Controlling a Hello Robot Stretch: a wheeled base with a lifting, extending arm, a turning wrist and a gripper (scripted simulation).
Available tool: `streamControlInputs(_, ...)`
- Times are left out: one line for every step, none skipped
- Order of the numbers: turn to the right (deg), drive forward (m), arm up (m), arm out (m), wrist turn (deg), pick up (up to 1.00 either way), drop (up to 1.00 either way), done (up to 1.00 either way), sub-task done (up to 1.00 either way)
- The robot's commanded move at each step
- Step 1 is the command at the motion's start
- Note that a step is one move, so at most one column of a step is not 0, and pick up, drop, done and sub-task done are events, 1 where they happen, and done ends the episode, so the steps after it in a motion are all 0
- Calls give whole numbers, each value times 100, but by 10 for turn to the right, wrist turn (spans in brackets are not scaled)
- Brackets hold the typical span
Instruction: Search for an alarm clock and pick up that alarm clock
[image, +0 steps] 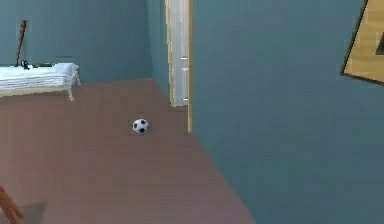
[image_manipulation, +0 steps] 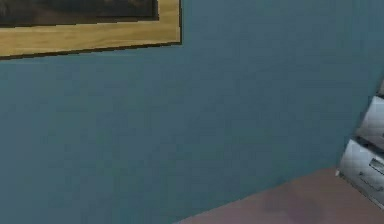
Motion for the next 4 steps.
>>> streamControlInputs(0,45,0,0,0,0,0,0,0)
streamControlInputs(-180,0,0,0,0,0,0,0,0)
streamControlInputs(0,75,0,0,0,0,0,0,0)
streamControlInputs(-420,0,0,0,0,0,0,0,0)
